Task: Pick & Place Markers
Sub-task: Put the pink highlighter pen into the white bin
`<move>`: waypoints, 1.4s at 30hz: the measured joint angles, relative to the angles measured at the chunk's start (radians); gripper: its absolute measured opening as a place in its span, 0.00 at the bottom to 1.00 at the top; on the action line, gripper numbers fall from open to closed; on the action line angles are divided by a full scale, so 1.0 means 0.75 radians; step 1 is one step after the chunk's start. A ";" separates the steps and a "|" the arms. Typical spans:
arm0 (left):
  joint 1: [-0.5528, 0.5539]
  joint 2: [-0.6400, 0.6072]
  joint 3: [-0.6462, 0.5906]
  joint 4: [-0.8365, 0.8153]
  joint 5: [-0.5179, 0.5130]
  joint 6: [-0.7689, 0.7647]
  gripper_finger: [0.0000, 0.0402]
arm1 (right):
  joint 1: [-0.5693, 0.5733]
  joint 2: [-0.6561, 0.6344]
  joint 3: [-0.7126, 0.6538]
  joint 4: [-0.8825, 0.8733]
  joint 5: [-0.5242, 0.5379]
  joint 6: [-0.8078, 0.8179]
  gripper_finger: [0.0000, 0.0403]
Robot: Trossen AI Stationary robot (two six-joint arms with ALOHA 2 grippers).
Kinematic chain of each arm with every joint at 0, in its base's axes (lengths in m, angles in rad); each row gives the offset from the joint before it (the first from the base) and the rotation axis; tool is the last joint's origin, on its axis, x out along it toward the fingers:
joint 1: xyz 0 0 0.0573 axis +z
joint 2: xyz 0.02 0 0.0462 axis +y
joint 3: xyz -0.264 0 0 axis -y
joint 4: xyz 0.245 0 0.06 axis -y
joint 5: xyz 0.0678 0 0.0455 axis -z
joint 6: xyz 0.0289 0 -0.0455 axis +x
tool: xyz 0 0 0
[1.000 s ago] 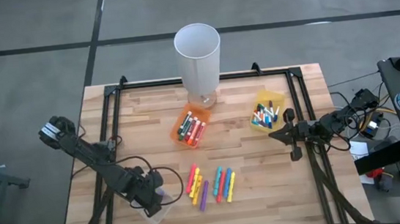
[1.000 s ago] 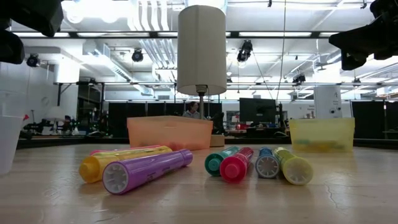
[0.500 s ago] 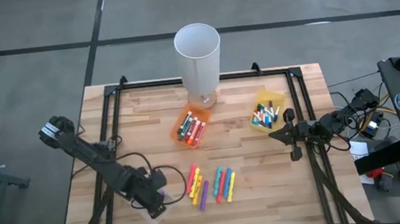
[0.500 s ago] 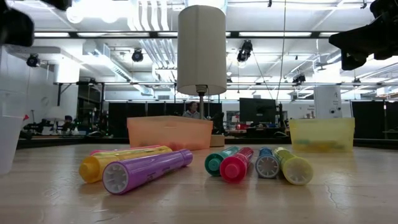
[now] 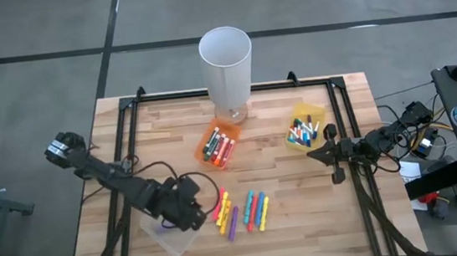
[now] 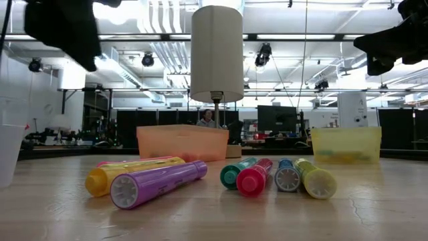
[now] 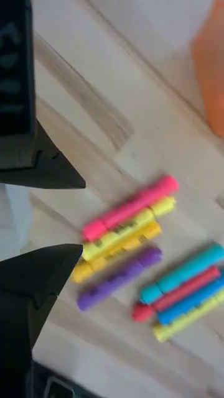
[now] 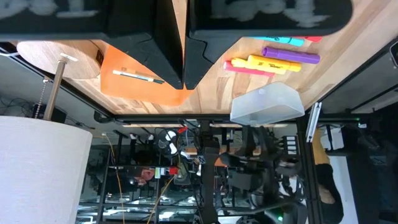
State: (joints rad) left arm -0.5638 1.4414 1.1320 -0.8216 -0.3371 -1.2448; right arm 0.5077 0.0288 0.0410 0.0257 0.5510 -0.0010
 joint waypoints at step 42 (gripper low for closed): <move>0.334 0.409 0.011 0.358 0.185 0.197 0.37 | 0.000 0.000 0.000 0.000 0.000 0.000 0.02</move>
State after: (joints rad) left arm -0.3134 1.7484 1.1404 -0.5533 -0.1985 -1.0973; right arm 0.5079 0.0288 0.0410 0.0257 0.5510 -0.0010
